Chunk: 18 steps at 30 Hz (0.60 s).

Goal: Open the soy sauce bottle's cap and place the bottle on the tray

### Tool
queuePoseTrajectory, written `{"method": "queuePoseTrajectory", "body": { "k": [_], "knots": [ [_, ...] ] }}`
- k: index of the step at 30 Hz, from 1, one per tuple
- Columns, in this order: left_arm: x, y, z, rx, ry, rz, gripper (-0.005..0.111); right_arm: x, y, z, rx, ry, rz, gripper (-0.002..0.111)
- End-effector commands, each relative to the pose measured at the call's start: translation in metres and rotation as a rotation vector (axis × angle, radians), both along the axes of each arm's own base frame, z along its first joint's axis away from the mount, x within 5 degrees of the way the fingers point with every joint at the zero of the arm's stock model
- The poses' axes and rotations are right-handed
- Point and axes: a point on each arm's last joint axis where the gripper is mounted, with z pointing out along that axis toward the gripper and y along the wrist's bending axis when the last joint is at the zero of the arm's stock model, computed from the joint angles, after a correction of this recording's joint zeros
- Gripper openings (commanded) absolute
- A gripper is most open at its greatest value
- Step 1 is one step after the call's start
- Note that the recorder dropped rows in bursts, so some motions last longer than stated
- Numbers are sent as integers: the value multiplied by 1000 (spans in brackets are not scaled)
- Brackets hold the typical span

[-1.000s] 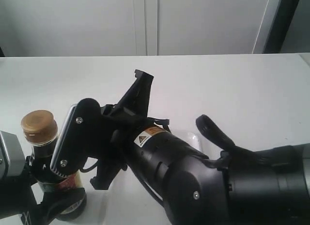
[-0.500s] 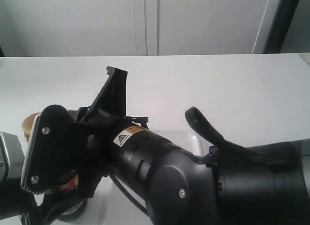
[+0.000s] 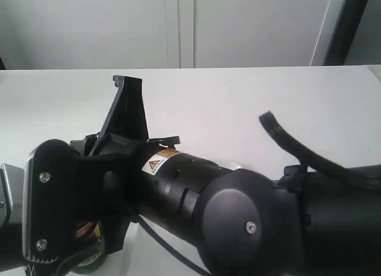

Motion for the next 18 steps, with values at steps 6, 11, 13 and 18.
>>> {"method": "queuePoseTrajectory", "body": {
  "k": [6, 11, 13, 18],
  "knots": [
    [-5, -1, -4, 33, 21, -43, 0, -1, 1, 6, 58, 50, -10, 0],
    [-5, -1, -4, 33, 21, -43, 0, -9, 9, 13, 77, 51, 26, 0],
    [-5, -1, -4, 33, 21, -43, 0, -11, 9, 12, 71, 59, 38, 0],
    [-5, -1, -4, 33, 21, -43, 0, 1, 4, 19, 120, -7, -53, 0]
  ]
}}
